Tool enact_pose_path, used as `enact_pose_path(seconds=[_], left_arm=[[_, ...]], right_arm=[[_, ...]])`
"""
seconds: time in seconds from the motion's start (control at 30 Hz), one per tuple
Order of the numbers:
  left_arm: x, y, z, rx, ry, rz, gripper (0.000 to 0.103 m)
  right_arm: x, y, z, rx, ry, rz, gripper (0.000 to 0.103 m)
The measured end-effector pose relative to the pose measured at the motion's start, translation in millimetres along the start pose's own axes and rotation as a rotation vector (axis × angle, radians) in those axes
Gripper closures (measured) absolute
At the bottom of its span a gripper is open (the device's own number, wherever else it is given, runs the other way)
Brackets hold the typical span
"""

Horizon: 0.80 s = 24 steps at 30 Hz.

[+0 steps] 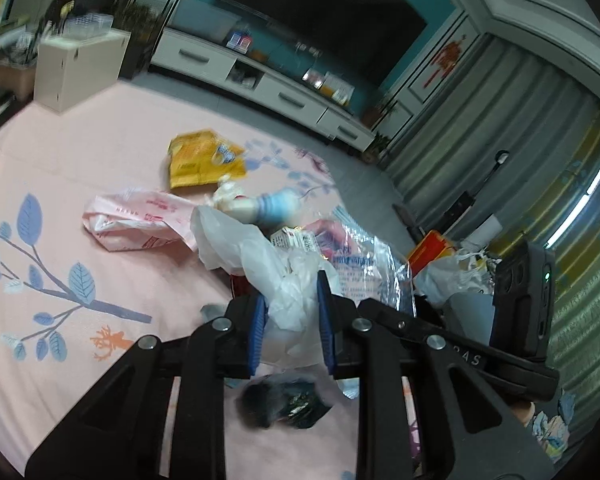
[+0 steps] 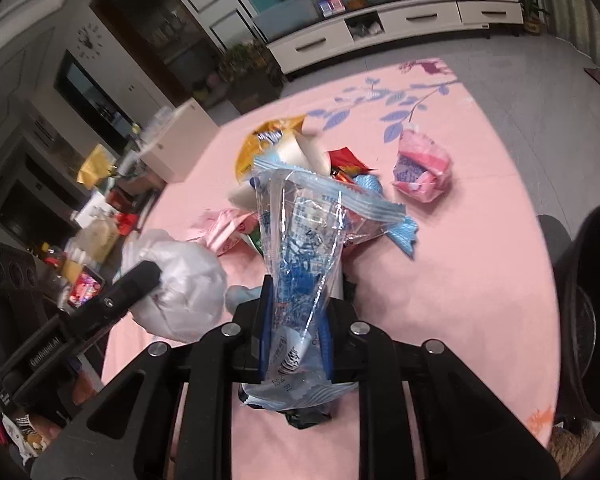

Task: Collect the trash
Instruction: 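Carry both items to the black bin and open both tools to drop them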

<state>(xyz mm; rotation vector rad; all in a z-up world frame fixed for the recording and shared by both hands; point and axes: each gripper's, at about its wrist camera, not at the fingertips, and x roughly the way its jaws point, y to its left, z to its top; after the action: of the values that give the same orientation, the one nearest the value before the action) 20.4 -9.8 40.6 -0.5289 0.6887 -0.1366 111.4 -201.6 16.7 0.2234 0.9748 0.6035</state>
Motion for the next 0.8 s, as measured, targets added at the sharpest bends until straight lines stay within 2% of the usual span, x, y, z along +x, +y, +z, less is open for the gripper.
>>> enact_pose_path(seconds=[0.1,0.17,0.4,0.5,0.6,0.8], left_arm=[[-14,-19,-5,0.006,-0.034,-0.023,0.079],[-15,-34,-12,0.024,-0.038,-0.039,0.079],[16,-99,-35,0.076,0.021,-0.133,0.079],[41,-130,-49,0.100,0.071,-0.178,0.079],[79,-164,-68,0.144,0.141,-0.202,0.079],[138,-213,-93,0.206,0.252,-0.244,0.079]], right_arm=[[-23,-8,-4,0.012,-0.048,-0.013,0.082],[-46,-19,-8,0.028,-0.110,-0.054,0.082],[-116,-68,-11,0.100,-0.301,-0.209,0.082],[-137,-96,-15,0.151,-0.358,-0.329,0.082],[-143,-126,-17,0.223,-0.363,-0.394,0.082],[-143,-199,-25,0.411,-0.323,-0.447,0.082]])
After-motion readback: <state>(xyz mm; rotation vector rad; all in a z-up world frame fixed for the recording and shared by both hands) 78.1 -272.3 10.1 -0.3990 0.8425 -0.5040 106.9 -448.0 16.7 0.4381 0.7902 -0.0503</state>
